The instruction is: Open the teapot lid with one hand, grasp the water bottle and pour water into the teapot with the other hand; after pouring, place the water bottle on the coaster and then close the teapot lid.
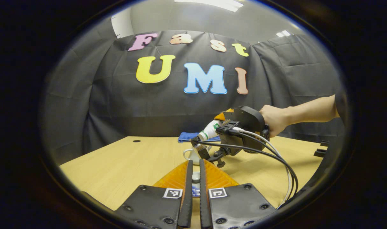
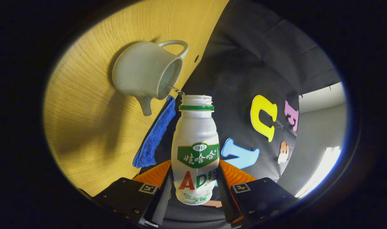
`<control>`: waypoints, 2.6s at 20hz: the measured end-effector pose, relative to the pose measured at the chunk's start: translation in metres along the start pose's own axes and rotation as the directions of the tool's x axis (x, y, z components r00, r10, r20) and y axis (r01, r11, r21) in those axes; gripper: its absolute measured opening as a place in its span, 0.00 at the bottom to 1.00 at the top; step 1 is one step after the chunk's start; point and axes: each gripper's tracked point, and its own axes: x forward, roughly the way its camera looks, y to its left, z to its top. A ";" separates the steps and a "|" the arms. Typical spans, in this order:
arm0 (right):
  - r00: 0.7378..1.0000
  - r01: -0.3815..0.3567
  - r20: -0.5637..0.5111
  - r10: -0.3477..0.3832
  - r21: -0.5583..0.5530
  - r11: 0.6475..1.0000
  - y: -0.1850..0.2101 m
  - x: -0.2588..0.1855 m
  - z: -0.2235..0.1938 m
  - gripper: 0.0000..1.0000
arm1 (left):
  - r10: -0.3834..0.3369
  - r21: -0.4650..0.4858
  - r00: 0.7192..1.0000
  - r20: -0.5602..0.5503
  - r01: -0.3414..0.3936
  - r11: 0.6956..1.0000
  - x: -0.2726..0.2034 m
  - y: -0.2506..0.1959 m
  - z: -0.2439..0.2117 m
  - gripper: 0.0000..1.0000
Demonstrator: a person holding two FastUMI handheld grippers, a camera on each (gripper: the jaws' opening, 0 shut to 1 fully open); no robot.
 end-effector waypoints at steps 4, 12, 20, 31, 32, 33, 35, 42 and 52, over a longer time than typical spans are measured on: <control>1.000 0.021 0.010 -0.021 -0.029 0.999 -0.002 0.000 0.001 0.70 | 0.001 0.002 1.000 0.001 -0.001 1.000 -0.002 0.001 0.000 0.20; 0.999 0.040 0.033 -0.038 -0.078 0.996 -0.005 0.001 0.004 0.70 | 0.003 0.015 1.000 0.015 -0.004 1.000 -0.002 -0.002 0.008 0.16; 0.999 0.031 0.038 -0.030 -0.028 0.999 0.000 0.001 0.011 0.70 | 0.002 0.009 1.000 0.028 -0.003 1.000 -0.003 -0.002 0.010 0.20; 0.995 0.032 -0.097 0.024 0.539 0.841 0.017 -0.006 -0.019 0.68 | 0.008 -0.049 0.999 0.039 -0.006 0.999 -0.002 0.005 0.010 0.20; 0.994 0.038 -0.102 0.031 0.608 0.793 0.016 -0.010 -0.020 0.70 | 0.010 -0.056 0.999 0.034 -0.008 0.998 0.000 0.006 0.008 0.20; 0.994 0.039 -0.098 0.038 0.678 0.734 0.015 -0.015 -0.021 0.70 | 0.013 -0.058 0.999 0.029 -0.011 0.998 0.003 0.008 0.006 0.20; 0.995 0.046 -0.088 0.042 0.800 0.598 0.012 -0.027 -0.025 0.70 | 0.022 -0.067 0.999 0.023 -0.021 0.998 0.009 0.010 0.005 0.16; 0.991 0.010 -0.018 0.131 0.998 0.067 0.024 -0.081 -0.060 0.70 | -0.024 -0.039 0.999 0.048 0.026 0.999 0.062 -0.001 0.033 0.20; 0.982 0.067 -0.054 0.180 0.996 -0.065 0.053 -0.140 -0.118 0.70 | -0.028 -0.074 1.000 0.013 0.029 0.997 0.157 0.001 0.038 0.16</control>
